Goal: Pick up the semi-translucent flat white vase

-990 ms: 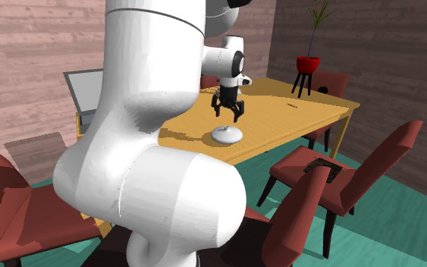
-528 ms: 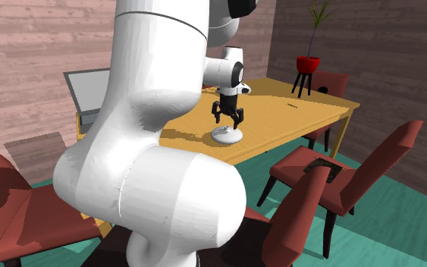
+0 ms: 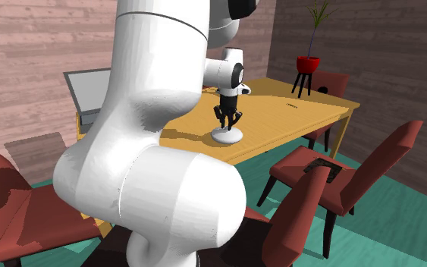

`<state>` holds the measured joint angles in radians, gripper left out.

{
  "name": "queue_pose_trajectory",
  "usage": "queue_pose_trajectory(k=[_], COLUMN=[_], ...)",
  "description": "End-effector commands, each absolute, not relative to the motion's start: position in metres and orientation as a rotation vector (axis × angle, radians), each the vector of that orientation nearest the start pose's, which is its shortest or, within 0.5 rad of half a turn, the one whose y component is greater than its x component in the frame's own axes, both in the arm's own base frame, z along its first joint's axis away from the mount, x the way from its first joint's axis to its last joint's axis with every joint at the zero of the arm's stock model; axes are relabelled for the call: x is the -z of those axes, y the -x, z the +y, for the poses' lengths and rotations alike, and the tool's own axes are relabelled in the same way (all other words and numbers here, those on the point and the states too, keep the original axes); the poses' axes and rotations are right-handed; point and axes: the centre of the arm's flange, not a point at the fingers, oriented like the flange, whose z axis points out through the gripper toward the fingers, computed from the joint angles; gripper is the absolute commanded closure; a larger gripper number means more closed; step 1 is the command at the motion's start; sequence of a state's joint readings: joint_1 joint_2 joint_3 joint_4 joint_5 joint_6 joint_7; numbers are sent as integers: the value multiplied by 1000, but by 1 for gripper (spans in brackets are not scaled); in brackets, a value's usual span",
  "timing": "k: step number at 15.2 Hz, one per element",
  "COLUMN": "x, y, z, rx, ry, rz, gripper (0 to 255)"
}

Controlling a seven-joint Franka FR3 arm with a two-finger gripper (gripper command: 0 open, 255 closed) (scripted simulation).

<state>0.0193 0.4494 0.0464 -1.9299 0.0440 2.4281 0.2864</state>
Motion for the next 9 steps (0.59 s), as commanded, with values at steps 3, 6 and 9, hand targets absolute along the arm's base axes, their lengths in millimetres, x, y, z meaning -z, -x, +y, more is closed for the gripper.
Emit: queue_pose_trajectory(k=[3, 6, 9], x=[-258, -274, -290], y=[-628, -628, -628], z=[41, 41, 41], rx=[59, 59, 59], ry=[3058, 3058, 3058], rz=[397, 397, 397], gripper=[255, 255, 255])
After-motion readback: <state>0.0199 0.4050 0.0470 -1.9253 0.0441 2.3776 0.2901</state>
